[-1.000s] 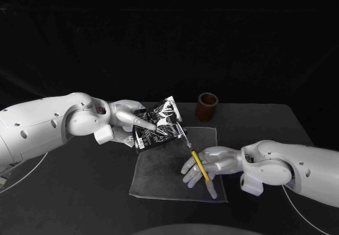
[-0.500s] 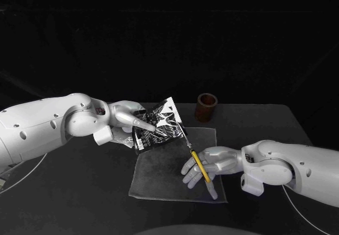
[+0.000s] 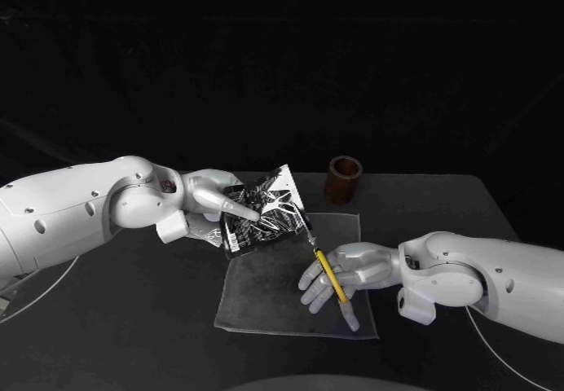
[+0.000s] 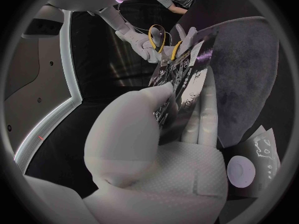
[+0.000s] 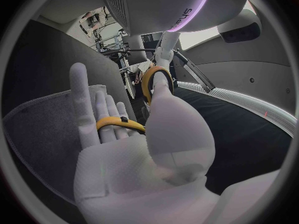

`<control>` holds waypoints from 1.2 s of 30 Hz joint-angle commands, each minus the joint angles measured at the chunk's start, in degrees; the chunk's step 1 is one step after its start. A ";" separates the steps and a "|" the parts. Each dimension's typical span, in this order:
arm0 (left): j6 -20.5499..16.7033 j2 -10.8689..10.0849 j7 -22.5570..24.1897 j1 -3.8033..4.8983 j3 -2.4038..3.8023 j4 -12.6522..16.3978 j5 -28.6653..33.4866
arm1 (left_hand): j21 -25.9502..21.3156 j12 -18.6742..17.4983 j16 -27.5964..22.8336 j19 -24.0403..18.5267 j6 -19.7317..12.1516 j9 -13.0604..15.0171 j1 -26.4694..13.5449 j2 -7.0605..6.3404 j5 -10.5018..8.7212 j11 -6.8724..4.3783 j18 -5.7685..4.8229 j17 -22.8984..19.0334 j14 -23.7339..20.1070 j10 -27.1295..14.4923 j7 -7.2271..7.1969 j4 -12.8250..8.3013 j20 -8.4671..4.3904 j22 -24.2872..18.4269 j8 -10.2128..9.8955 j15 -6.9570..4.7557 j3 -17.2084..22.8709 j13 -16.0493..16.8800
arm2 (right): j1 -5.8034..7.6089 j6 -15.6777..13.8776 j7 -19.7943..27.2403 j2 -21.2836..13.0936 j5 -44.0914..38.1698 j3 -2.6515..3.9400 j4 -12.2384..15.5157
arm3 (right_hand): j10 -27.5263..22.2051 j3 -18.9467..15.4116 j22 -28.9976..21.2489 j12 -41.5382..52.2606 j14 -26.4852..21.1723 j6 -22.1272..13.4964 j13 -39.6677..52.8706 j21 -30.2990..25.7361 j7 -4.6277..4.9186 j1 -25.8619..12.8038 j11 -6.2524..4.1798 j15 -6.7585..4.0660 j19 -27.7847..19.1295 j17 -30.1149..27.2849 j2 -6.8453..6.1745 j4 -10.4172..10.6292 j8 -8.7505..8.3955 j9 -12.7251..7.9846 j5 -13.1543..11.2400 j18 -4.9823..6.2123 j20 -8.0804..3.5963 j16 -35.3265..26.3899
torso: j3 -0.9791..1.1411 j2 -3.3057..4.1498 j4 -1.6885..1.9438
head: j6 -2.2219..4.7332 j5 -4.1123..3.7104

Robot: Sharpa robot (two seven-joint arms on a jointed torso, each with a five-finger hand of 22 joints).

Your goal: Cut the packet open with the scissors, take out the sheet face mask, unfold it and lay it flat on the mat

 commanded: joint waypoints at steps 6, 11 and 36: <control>1.67 0.15 0.56 0.04 0.04 0.16 -0.73 | 0.28 0.16 0.37 0.02 0.46 8.04 0.20 0.59 0.19 -0.30 0.71 0.05 -0.04 0.53 -0.07 -0.17 -0.35 0.05 0.18 -0.33 -0.10 0.02 | 0.40 1.21 0.95 0.13 0.39 0.16 0.02 | 1.64 -0.08 -0.09 0.05 0.25 -0.96 0.02 0.27 6.48 0.07 1.06 0.09 -0.49 -0.13 0.53 -0.24 0.35 -0.11 -0.23 0.83 -0.06 0.00 | 0.07 0.01 -0.03 | 0.17 -0.12; 1.85 0.18 0.51 0.04 0.04 0.10 -1.10 | 0.28 0.16 0.37 0.02 0.46 8.04 0.20 0.59 0.19 -0.30 0.71 0.05 -0.04 0.53 -0.07 -0.17 -0.35 0.05 0.18 -0.33 -0.10 0.02 | 0.64 1.23 0.98 0.14 0.40 0.23 -0.15 | 1.64 -0.10 -0.10 0.04 0.24 -0.90 0.02 0.28 6.48 0.11 1.06 0.09 -0.49 -0.15 0.60 -0.25 0.42 -0.13 -0.23 0.83 -0.06 -0.01 | 0.07 0.01 -0.05 | 0.24 -0.12; 2.22 0.19 0.43 0.04 0.03 -0.22 -1.56 | 0.38 0.12 0.42 -0.03 0.49 8.19 0.26 0.57 0.19 -0.31 0.70 0.30 -0.12 0.56 -0.08 -0.25 -0.38 0.13 0.13 -0.35 -0.11 0.05 | 1.09 2.21 0.33 0.07 0.90 0.26 -0.90 | 1.70 -0.29 -0.13 0.01 0.25 -0.43 0.02 0.35 6.41 0.36 1.02 0.06 -0.52 -0.29 1.03 -0.29 0.90 -0.28 -0.24 0.83 -0.08 -0.01 | 0.04 0.01 -0.02 | -0.02 0.20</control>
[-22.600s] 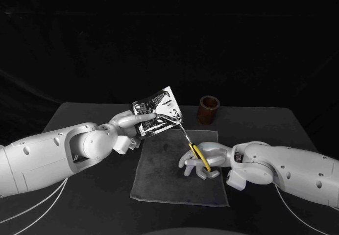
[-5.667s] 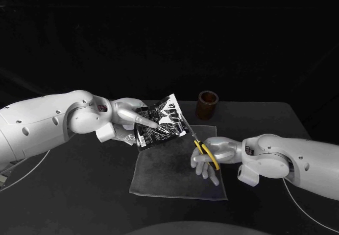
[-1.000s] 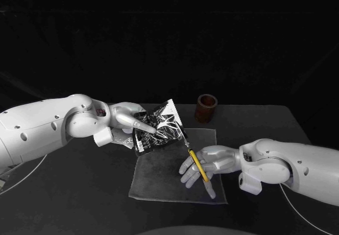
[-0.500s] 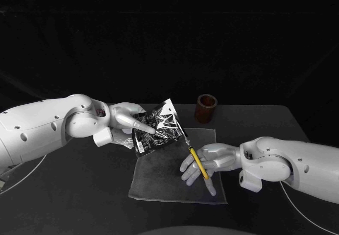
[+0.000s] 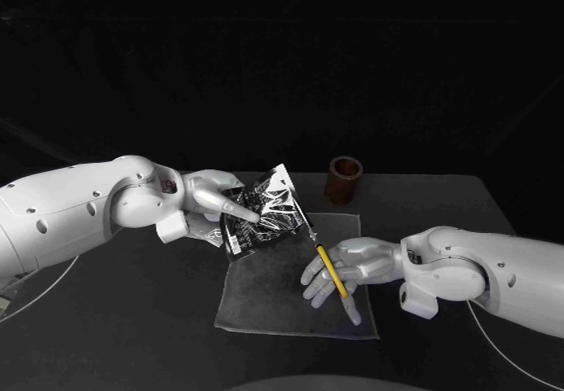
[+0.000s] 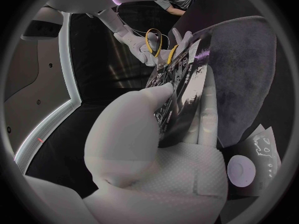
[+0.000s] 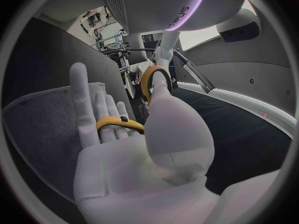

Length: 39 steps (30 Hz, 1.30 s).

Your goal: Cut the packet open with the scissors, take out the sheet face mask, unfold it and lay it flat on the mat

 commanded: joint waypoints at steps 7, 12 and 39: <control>1.82 0.06 0.43 0.01 -0.02 -0.16 -0.77 | 0.39 0.33 0.19 0.07 0.40 7.73 0.05 0.37 0.20 -0.31 0.73 0.07 -0.03 0.56 0.09 -0.25 -0.48 0.08 0.37 -0.46 -0.11 0.09 | 0.23 1.91 0.07 -0.24 0.80 0.12 -0.65 | 1.50 -0.16 -0.07 0.00 0.26 -0.71 0.02 0.37 6.76 -0.05 1.16 0.06 -0.41 -0.07 0.63 -0.14 0.45 -0.09 -0.24 0.83 0.04 -0.01 | 0.01 0.00 -0.01 | -0.12 0.12; 2.05 -0.01 0.51 0.01 -0.02 -0.29 -1.05 | 0.42 0.33 0.21 0.07 0.41 7.77 0.07 0.36 0.20 -0.32 0.73 0.14 -0.04 0.57 0.08 -0.27 -0.49 0.10 0.36 -0.47 -0.11 0.10 | 0.31 2.43 -0.23 -0.58 0.81 0.11 -0.96 | 1.51 -0.18 -0.08 0.00 0.26 -0.66 0.02 0.37 6.74 -0.01 1.15 0.06 -0.41 -0.08 0.65 -0.15 0.50 -0.11 -0.24 0.83 0.04 -0.01 | 0.02 -0.01 -0.02 | -0.11 0.10; 1.43 0.16 1.04 0.01 -0.03 -0.14 -1.05 | 0.44 0.33 0.22 0.07 0.43 7.80 0.07 0.36 0.20 -0.32 0.72 0.18 -0.04 0.59 0.08 -0.27 -0.49 0.12 0.36 -0.47 -0.11 0.11 | 0.36 4.39 -1.21 0.96 0.85 0.03 -1.94 | 1.37 -0.37 -0.13 -0.11 0.12 -0.42 -0.01 0.39 6.63 0.24 1.13 0.07 -0.48 -0.22 0.79 -0.18 0.75 -0.28 -0.24 0.83 0.04 -0.09 | -0.07 0.00 0.08 | 0.02 0.03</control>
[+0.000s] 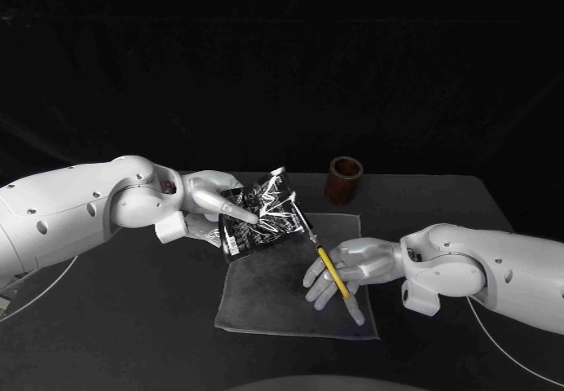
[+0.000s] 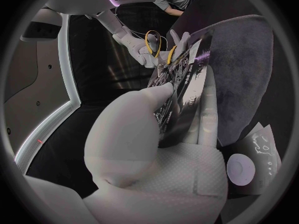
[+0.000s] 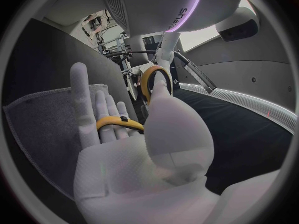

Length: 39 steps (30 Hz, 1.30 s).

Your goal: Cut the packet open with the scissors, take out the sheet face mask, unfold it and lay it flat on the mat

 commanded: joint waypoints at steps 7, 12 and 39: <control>1.07 0.18 0.77 0.03 0.02 0.49 -0.08 | 0.17 0.39 0.22 -0.06 0.34 7.81 0.07 0.36 0.20 -0.13 0.87 0.06 0.08 0.40 -0.03 -0.27 -0.36 0.08 0.19 -0.38 -0.11 0.05 | 0.05 1.51 0.47 1.21 0.61 0.05 -0.60 | 1.20 -0.24 -0.08 -0.15 0.06 -0.33 -0.02 0.15 6.96 0.09 1.04 0.08 -0.43 -0.14 0.64 -0.01 0.35 -0.11 -0.24 0.46 0.13 -0.12 | 0.01 0.04 -0.02 | -0.04 0.19; 1.26 0.17 0.69 0.03 0.02 0.65 -0.07 | 0.24 0.39 0.27 -0.07 0.37 7.91 0.06 0.37 0.19 -0.14 0.86 0.21 0.08 0.45 -0.04 -0.27 -0.37 0.13 0.17 -0.39 -0.13 0.08 | 0.05 1.53 0.60 1.55 0.61 0.06 -0.81 | 1.17 -0.25 -0.09 -0.17 0.03 -0.31 -0.03 0.15 6.97 0.12 1.05 0.09 -0.44 -0.16 0.71 -0.01 0.38 -0.14 -0.24 0.46 0.13 -0.13 | 0.04 0.04 -0.05 | -0.11 0.22; 2.65 0.34 0.27 0.03 0.02 0.62 -0.77 | 0.30 0.37 0.30 -0.09 0.38 7.98 0.08 0.34 0.19 -0.15 0.86 0.32 0.05 0.47 -0.05 -0.29 -0.39 0.17 0.15 -0.40 -0.13 0.09 | 0.98 1.40 1.33 1.46 0.61 0.50 -1.03 | 1.07 -0.37 -0.15 -0.16 -0.03 0.10 -0.01 0.21 7.00 0.59 1.07 0.10 -0.48 -0.34 1.39 -0.10 0.71 -0.44 -0.24 0.45 0.16 -0.13 | 0.06 0.00 -0.08 | 0.11 0.26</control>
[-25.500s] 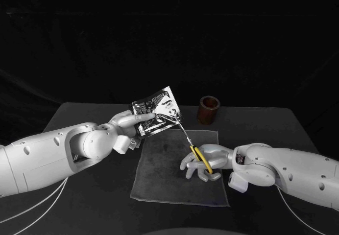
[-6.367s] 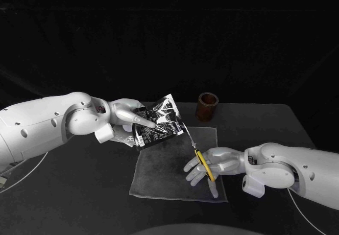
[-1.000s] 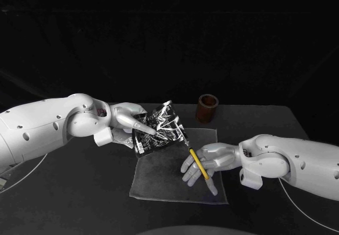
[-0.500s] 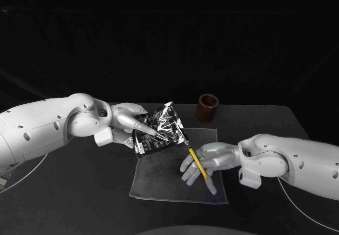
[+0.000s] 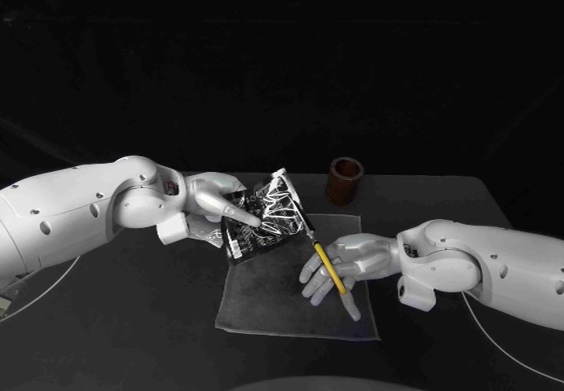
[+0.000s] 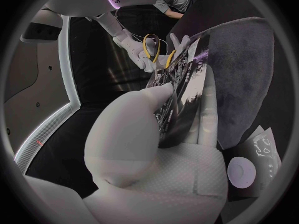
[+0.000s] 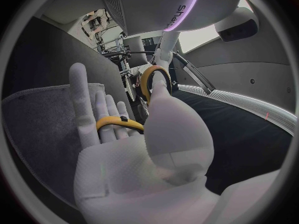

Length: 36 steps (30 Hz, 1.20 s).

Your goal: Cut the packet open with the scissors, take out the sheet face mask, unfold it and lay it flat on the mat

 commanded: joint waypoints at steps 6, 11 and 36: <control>2.04 0.26 0.41 0.01 -0.01 0.21 -0.43 | 0.33 0.15 0.32 -0.08 0.49 7.77 0.03 0.39 0.40 -0.15 0.58 0.10 -0.13 0.48 0.09 -0.31 -0.42 0.12 0.16 -0.29 -0.13 0.07 | 0.35 0.96 1.16 0.27 0.51 0.14 -0.29 | 1.01 -0.43 -0.09 -0.15 -0.02 0.09 0.00 0.23 7.15 0.23 1.00 0.11 -0.28 -0.10 0.56 -0.12 0.36 -0.08 -0.24 1.20 -0.05 -0.12 | -0.03 0.00 0.03 | -0.01 0.03; 2.03 0.26 0.37 0.01 -0.01 0.18 -0.49 | 0.34 0.15 0.33 -0.08 0.49 7.78 0.03 0.39 0.40 -0.16 0.58 0.11 -0.13 0.49 0.09 -0.31 -0.42 0.12 0.16 -0.29 -0.14 0.08 | 0.72 0.96 0.95 0.43 0.50 0.14 -0.43 | 1.09 -0.54 -0.11 -0.10 0.03 0.31 0.01 0.26 7.15 0.33 0.98 0.09 -0.27 -0.14 0.68 -0.13 0.49 -0.18 -0.24 1.21 -0.06 -0.09 | -0.05 -0.01 0.01 | -0.15 0.12; 2.07 0.22 0.50 0.00 -0.03 -0.35 -1.06 | 0.38 0.15 0.35 -0.08 0.50 7.83 0.03 0.38 0.40 -0.16 0.58 0.18 -0.13 0.51 0.09 -0.31 -0.43 0.15 0.15 -0.30 -0.14 0.09 | 1.40 2.35 -0.46 -0.71 0.46 0.02 -0.33 | 1.36 -0.89 -0.16 -0.01 0.23 0.96 0.05 0.33 7.10 0.64 0.93 0.05 -0.27 -0.25 0.82 -0.15 0.83 -0.46 -0.24 1.22 -0.09 0.02 | 0.00 -0.01 -0.03 | -0.01 0.30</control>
